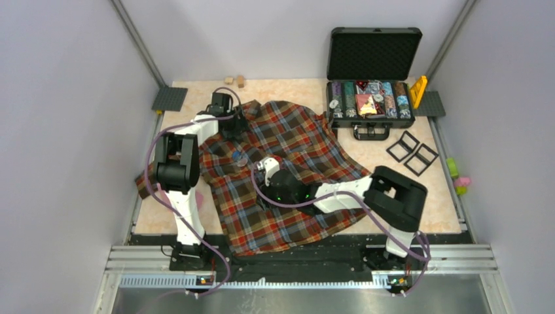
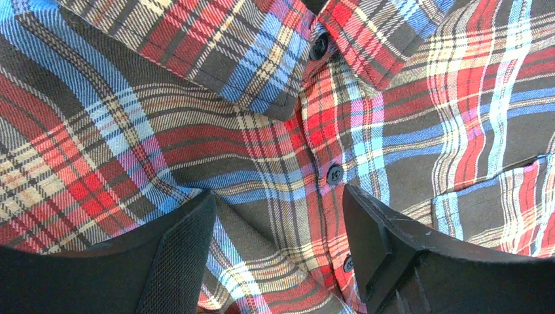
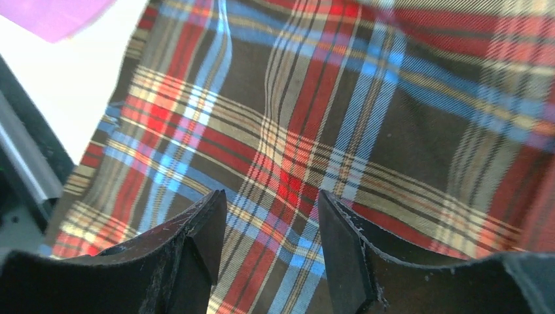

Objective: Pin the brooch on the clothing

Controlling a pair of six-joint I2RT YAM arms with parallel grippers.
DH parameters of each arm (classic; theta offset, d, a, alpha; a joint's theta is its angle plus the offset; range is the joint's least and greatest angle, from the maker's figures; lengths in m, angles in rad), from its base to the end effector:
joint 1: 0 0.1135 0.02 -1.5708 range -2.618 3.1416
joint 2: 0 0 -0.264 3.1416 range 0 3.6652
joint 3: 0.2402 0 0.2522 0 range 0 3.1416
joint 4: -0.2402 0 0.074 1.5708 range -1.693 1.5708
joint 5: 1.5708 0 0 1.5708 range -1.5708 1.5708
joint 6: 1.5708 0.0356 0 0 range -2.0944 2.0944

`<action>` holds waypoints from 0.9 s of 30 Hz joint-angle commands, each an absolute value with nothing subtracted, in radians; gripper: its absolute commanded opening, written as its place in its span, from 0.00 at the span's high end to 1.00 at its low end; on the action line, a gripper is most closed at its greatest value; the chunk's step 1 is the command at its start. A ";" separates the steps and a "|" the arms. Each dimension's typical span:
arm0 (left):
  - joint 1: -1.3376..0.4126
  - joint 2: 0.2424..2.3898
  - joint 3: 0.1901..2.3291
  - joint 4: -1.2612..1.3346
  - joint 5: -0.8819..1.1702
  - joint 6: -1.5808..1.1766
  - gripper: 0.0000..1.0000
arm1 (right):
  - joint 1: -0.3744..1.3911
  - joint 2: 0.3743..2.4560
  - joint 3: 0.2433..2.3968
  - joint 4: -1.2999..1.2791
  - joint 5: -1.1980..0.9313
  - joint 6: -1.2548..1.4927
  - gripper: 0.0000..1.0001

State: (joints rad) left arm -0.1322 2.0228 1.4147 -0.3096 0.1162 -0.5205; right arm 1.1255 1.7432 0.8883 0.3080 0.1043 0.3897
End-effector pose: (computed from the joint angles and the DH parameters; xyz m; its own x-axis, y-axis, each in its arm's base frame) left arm 0.4327 -0.0617 0.1734 -0.7829 -0.3942 -0.4814 -0.2173 0.8982 -0.3821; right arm 0.1605 0.3276 0.1712 -0.5337 -0.2409 -0.8107 -0.7097 0.6488 0.2744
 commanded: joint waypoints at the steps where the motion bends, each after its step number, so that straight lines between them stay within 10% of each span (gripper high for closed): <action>1: -0.114 2.073 1.445 -0.275 0.119 -0.496 0.25 | 1.152 1.836 0.956 0.400 0.084 0.402 0.45; 27: -0.072 2.169 1.577 -0.326 0.191 -0.429 0.24 | 1.232 1.813 0.994 0.243 0.133 0.425 0.45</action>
